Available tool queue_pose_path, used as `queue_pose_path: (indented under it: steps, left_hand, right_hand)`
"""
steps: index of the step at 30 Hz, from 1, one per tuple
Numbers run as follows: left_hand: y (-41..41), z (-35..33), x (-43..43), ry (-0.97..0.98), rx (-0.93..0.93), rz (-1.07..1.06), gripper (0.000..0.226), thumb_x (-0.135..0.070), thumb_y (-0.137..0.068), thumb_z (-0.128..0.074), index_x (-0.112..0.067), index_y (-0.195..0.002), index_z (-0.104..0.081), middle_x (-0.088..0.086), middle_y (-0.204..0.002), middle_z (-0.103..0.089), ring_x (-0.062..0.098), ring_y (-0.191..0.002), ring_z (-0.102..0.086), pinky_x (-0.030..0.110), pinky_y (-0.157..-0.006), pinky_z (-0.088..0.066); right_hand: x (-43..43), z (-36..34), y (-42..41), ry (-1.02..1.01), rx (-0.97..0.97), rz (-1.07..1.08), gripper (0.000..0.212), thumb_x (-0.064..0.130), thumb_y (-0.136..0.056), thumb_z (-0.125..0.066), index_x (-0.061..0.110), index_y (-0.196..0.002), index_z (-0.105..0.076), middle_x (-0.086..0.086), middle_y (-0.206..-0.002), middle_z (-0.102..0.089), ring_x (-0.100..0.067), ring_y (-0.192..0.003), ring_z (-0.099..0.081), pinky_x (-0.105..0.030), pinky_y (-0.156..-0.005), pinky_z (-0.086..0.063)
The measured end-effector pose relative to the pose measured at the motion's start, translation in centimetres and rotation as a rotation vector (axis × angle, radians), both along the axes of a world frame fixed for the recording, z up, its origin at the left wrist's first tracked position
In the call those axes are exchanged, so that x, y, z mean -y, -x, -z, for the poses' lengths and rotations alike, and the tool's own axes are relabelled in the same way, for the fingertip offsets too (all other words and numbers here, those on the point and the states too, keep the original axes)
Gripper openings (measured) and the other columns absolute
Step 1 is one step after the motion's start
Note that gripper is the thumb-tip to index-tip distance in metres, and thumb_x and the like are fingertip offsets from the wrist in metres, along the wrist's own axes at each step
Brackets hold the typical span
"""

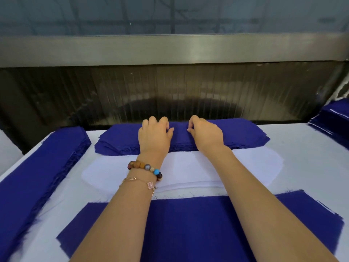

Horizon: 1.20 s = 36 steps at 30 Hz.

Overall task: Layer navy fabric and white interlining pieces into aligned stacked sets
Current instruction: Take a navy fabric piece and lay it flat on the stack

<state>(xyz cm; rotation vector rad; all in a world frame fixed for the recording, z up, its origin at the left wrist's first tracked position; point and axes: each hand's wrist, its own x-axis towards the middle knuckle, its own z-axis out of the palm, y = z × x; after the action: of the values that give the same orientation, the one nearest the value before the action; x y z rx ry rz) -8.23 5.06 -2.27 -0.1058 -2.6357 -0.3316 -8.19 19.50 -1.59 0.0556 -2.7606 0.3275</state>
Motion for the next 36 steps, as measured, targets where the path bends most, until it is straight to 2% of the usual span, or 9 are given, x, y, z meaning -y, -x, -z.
queue_pose_path:
  steps: [5,8,11,13,16,21,26,31,36]
  left_hand:
    - [0.4,-0.1,0.1,-0.019,0.023,0.051,0.021,-0.040,-0.100,-0.043,-0.024,-0.094,-0.055,-0.003,-0.108,-0.055,0.018,-0.113,-0.046,0.038,-0.099,-0.032]
    - [0.3,-0.1,-0.1,-0.081,0.102,0.058,0.018,-0.038,-0.101,-0.042,-0.023,-0.093,-0.050,-0.003,-0.097,-0.056,0.020,-0.109,-0.050,0.047,-0.108,-0.028]
    - [0.5,-0.1,-0.1,-0.096,0.114,0.043,0.018,-0.036,-0.099,-0.047,-0.022,-0.111,-0.050,-0.001,-0.114,-0.056,0.021,-0.117,-0.047,0.051,-0.111,-0.024]
    - [0.6,0.0,-0.1,-0.090,0.130,0.038,0.033,-0.035,-0.099,-0.049,-0.024,-0.130,-0.045,0.000,-0.129,-0.050,0.022,-0.126,-0.041,0.052,-0.113,-0.021]
    - [0.8,0.1,0.0,-0.007,0.143,0.042,0.044,-0.035,-0.101,-0.044,-0.025,-0.142,-0.038,0.001,-0.139,-0.041,0.022,-0.132,-0.035,0.054,-0.114,-0.019]
    - [0.6,0.1,0.0,-0.016,0.120,0.131,0.028,-0.025,-0.101,-0.044,-0.030,-0.129,-0.048,-0.003,-0.134,-0.044,0.020,-0.129,-0.035,0.053,-0.114,-0.018]
    - [0.6,0.0,0.0,-0.026,0.075,0.139,0.009,-0.020,-0.099,-0.049,-0.025,-0.106,-0.050,-0.003,-0.119,-0.048,0.019,-0.116,-0.042,0.046,-0.108,-0.029]
    - [1.5,-0.8,-0.1,0.086,0.100,0.152,0.021,-0.033,-0.099,-0.049,-0.017,-0.110,-0.057,0.001,-0.114,-0.051,0.019,-0.106,-0.046,0.033,-0.090,-0.039]
    - [2.2,-0.8,0.0,-0.105,0.210,0.151,0.037,-0.029,-0.097,-0.053,-0.018,-0.132,-0.046,0.008,-0.123,-0.057,0.023,-0.106,-0.055,0.032,-0.080,-0.043]
  right_hand:
    - [0.3,0.3,0.0,-0.061,-0.007,0.007,0.019,0.027,-0.102,-0.042,0.014,-0.114,-0.047,-0.008,-0.109,-0.056,-0.023,-0.091,-0.056,-0.030,-0.063,-0.037]
    - [0.3,0.5,0.0,-0.076,-0.028,-0.005,0.020,0.025,-0.101,-0.044,0.013,-0.116,-0.047,-0.009,-0.115,-0.053,-0.023,-0.094,-0.055,-0.029,-0.065,-0.038]
    - [0.4,0.6,0.1,-0.079,-0.034,-0.006,0.019,0.022,-0.100,-0.046,0.011,-0.116,-0.047,-0.010,-0.120,-0.048,-0.023,-0.095,-0.054,-0.029,-0.065,-0.039]
    - [0.5,0.6,0.2,-0.095,-0.047,-0.014,0.019,0.017,-0.099,-0.048,0.009,-0.117,-0.047,-0.011,-0.123,-0.045,-0.023,-0.098,-0.052,-0.028,-0.067,-0.041]
    - [0.2,0.9,0.3,-0.178,-0.124,-0.046,0.020,0.015,-0.100,-0.045,0.007,-0.118,-0.048,-0.010,-0.122,-0.045,-0.022,-0.105,-0.046,-0.029,-0.078,-0.043]
    - [-0.5,1.0,0.4,-0.187,-0.191,-0.078,0.026,0.025,-0.101,-0.040,0.010,-0.119,-0.048,-0.006,-0.121,-0.048,-0.021,-0.109,-0.044,-0.031,-0.089,-0.037]
    - [-0.4,0.9,0.4,-0.102,-0.160,-0.127,0.016,0.023,-0.098,-0.042,0.013,-0.108,-0.050,-0.003,-0.111,-0.053,-0.019,-0.103,-0.046,-0.031,-0.088,-0.036]
    - [-0.7,0.8,0.4,-0.103,-0.179,-0.177,0.011,0.028,-0.098,-0.046,0.018,-0.102,-0.050,0.002,-0.103,-0.054,-0.017,-0.099,-0.047,-0.031,-0.085,-0.034]
    - [-0.6,1.1,1.0,0.032,-0.107,-0.176,0.021,0.032,-0.098,-0.048,0.022,-0.115,-0.051,0.002,-0.113,-0.061,-0.018,-0.101,-0.051,-0.031,-0.085,-0.034]
